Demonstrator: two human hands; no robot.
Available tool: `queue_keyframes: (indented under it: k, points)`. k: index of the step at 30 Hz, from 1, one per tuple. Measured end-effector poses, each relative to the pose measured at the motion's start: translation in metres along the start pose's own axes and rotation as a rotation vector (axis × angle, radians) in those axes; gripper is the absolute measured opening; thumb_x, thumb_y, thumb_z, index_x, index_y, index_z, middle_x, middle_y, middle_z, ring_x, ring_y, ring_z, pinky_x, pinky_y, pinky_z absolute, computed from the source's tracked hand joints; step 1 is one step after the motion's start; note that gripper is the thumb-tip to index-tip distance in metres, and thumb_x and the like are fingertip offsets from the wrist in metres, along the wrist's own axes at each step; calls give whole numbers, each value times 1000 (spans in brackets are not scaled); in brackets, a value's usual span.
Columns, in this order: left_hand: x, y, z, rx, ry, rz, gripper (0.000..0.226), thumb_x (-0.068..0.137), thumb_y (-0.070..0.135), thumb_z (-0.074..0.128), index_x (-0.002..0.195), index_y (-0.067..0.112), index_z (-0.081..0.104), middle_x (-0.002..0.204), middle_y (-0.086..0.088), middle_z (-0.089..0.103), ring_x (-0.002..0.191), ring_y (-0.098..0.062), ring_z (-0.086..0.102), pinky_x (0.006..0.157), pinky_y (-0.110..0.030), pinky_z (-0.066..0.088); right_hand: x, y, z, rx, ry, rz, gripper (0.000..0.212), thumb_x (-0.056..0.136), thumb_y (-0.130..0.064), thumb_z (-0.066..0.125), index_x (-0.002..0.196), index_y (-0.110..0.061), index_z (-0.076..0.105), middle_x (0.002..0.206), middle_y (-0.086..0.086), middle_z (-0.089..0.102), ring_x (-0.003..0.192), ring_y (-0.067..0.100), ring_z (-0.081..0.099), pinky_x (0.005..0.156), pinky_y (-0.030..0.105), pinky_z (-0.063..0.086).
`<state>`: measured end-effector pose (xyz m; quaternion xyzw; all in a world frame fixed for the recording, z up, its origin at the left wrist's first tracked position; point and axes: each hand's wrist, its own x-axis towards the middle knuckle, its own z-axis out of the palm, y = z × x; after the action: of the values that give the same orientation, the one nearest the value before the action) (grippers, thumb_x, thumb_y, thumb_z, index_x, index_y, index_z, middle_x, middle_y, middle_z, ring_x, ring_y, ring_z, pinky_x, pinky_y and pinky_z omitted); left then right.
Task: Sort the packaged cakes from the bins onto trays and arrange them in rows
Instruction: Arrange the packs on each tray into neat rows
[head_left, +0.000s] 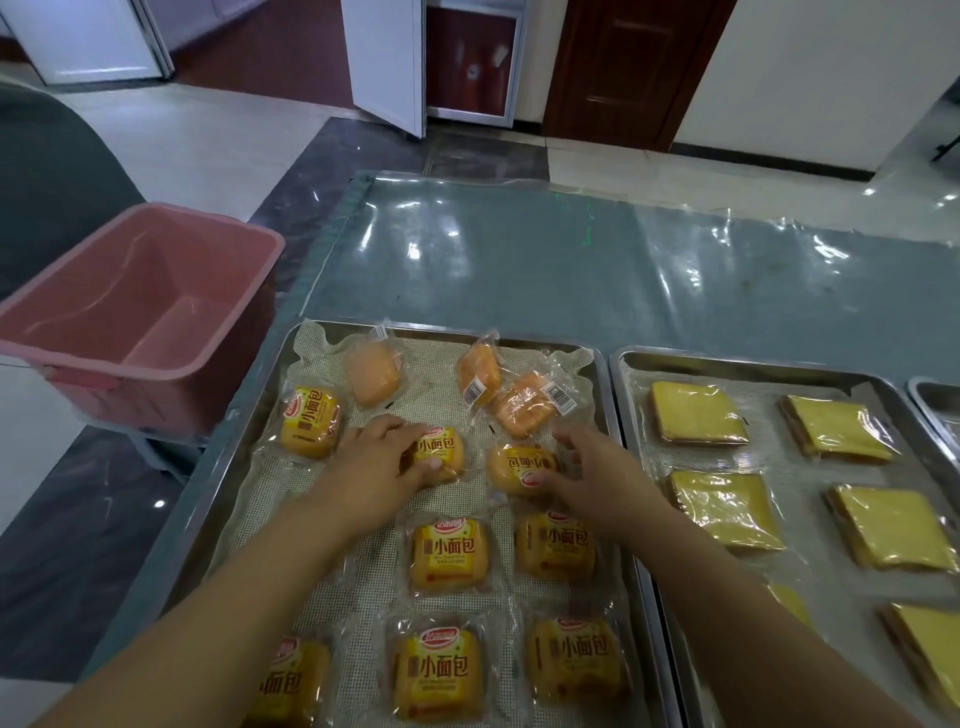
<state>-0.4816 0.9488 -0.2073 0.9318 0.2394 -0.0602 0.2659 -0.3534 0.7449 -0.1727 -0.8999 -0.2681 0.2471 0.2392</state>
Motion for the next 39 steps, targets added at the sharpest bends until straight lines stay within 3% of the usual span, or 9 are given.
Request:
queue_keyframes:
  k: [4, 9, 14, 18, 23, 27, 29, 34, 39]
  points:
    - [-1, 4, 1, -2, 28, -6, 56, 93, 48, 46, 144, 29, 34, 147, 1, 30, 132, -24, 27, 107, -38, 28, 7, -2, 6, -52, -52, 81, 52, 88, -40, 63, 131, -22, 41, 118, 1, 61, 101, 19, 61, 82, 34, 52]
    - [-3, 4, 1, -56, 35, -12, 55, 93, 46, 50, 143, 27, 36, 145, 2, 32, 130, -21, 31, 106, -35, 30, 5, -5, 8, 307, 127, 77, 50, 75, -22, 79, 115, -24, 49, 98, -11, 60, 89, 8, 61, 67, 23, 49]
    - [-3, 2, 1, -72, 44, -7, 55, 91, 46, 53, 141, 28, 39, 142, 2, 35, 127, -20, 35, 103, -33, 32, -1, -11, -7, 607, 327, 32, 54, 70, -7, 80, 115, -17, 52, 96, -12, 58, 86, 4, 60, 71, 19, 52]
    - [-1, 0, 5, -27, 52, -18, 58, 88, 50, 55, 141, 32, 39, 140, 3, 37, 126, -22, 37, 103, -36, 34, 2, -11, -24, 599, 342, -25, 52, 71, -5, 79, 117, -20, 60, 98, -8, 63, 88, 5, 63, 68, 16, 53]
    - [1, -2, 6, -21, 43, -22, 61, 86, 51, 57, 141, 34, 38, 142, 3, 34, 127, -23, 35, 104, -38, 33, 11, -18, -41, 307, 235, -170, 59, 74, 2, 74, 126, -21, 55, 104, -11, 57, 99, 9, 57, 80, 27, 54]
    - [3, -4, 3, -9, 10, 9, 64, 84, 50, 61, 142, 35, 37, 142, 3, 34, 127, -22, 34, 106, -39, 33, 18, -34, -43, 0, -25, -270, 58, 84, -3, 63, 135, -26, 48, 117, -7, 56, 107, 11, 53, 80, 23, 49]
    - [4, -6, 2, -4, -11, 16, 68, 82, 47, 65, 142, 35, 35, 142, 3, 33, 128, -22, 33, 108, -39, 33, 25, -35, -33, -178, -90, -256, 62, 86, -11, 63, 141, -28, 40, 136, -1, 50, 124, 19, 46, 96, 34, 45]
    - [3, -11, 4, 23, -8, 34, 72, 81, 42, 68, 144, 35, 32, 143, 3, 33, 128, -22, 34, 109, -41, 32, 26, -28, 7, -254, 127, -7, 86, 80, -34, 72, 145, -14, 19, 151, 12, 16, 140, 32, 19, 112, 44, 27]
    - [3, -10, 5, 44, 18, 48, 70, 83, 43, 66, 143, 30, 33, 142, 3, 34, 127, -21, 35, 108, -40, 33, 21, -18, 23, -308, 200, -24, 74, 82, -34, 72, 138, -13, 30, 149, 14, 16, 139, 31, 21, 114, 39, 24]
